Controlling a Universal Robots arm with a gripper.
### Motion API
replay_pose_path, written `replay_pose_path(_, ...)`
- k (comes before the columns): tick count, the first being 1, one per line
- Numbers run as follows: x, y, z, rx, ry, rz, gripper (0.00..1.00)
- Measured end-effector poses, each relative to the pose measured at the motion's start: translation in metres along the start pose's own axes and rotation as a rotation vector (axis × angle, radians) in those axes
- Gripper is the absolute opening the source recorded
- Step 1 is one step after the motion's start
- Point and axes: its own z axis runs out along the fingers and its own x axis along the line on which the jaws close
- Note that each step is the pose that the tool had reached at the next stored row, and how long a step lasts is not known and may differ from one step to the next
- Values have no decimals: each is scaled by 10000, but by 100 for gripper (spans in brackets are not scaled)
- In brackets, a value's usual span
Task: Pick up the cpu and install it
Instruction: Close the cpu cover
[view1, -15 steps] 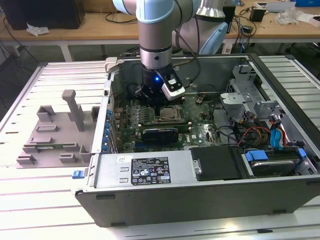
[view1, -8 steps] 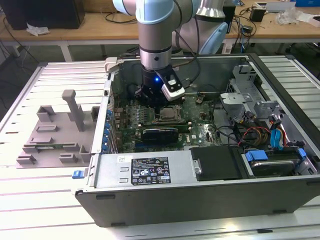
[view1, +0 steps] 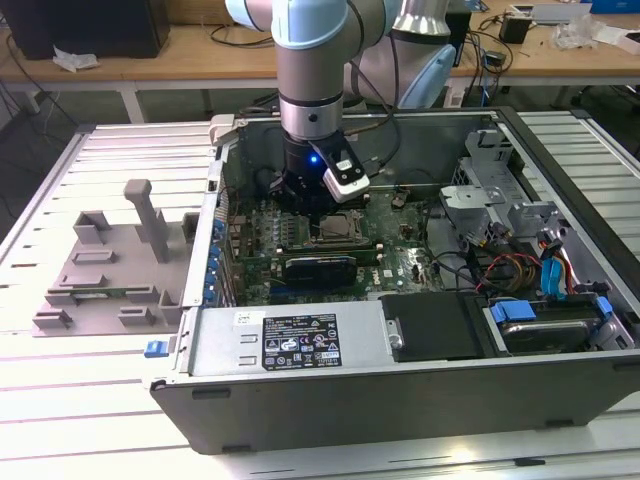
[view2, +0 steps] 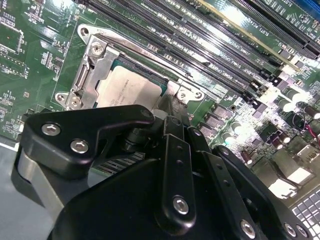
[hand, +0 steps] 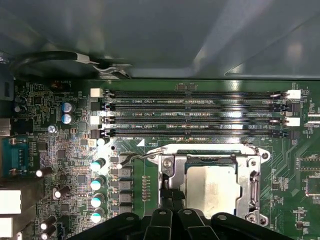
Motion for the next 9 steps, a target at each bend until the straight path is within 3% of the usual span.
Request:
replay_pose_path(7, 0, 0, 2, -2, -1, 0, 11)
replay_pose_path(9, 0, -1, -38, -1, 0, 1, 11)
